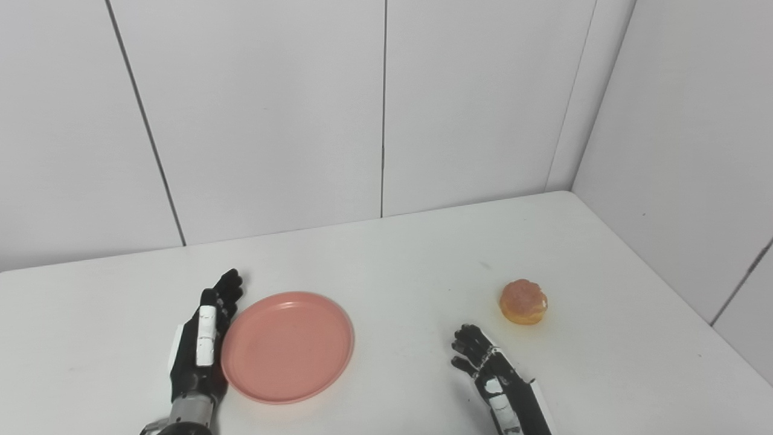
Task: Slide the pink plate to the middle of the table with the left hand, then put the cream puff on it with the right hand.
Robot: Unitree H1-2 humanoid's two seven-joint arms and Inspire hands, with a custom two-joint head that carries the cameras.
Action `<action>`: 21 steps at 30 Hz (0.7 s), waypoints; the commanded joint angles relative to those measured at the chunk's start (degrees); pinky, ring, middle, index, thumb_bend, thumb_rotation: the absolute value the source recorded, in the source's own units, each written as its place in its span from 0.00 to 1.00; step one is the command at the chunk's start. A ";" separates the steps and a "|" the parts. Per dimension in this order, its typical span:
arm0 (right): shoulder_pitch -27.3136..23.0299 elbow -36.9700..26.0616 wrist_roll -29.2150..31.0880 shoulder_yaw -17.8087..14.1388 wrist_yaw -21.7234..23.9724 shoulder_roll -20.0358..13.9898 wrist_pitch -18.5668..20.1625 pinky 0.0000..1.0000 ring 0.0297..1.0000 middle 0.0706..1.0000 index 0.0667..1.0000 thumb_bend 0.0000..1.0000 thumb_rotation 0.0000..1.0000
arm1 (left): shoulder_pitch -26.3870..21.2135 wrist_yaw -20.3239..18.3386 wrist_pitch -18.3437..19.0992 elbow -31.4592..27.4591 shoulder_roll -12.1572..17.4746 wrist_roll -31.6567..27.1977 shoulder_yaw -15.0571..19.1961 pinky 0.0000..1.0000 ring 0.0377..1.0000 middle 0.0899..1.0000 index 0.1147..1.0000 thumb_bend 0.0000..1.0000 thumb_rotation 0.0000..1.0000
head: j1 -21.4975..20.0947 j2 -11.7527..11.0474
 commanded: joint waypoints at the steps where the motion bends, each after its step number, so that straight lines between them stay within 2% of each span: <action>1: -0.32 8.31 -0.77 3.57 1.04 3.84 2.90 0.84 0.87 0.86 0.85 0.80 0.86 | -0.53 0.35 0.35 0.65 -0.32 0.53 -0.44 0.98 0.92 0.88 0.77 0.99 0.91 | -0.63 -0.25; 11: -0.77 9.39 -1.50 3.94 0.43 4.51 2.02 0.83 0.86 0.86 0.85 0.81 0.86 | -0.45 0.06 0.55 0.06 -0.33 0.36 -0.85 0.98 0.92 0.89 0.78 0.96 0.92 | -2.88 -0.89; 21: -0.76 9.26 -2.98 3.76 0.12 3.48 1.06 0.85 0.87 0.87 0.86 0.81 0.89 | -0.10 0.42 0.57 0.05 -0.74 0.45 -0.94 0.99 0.92 0.88 0.77 0.95 0.92 | -0.22 0.67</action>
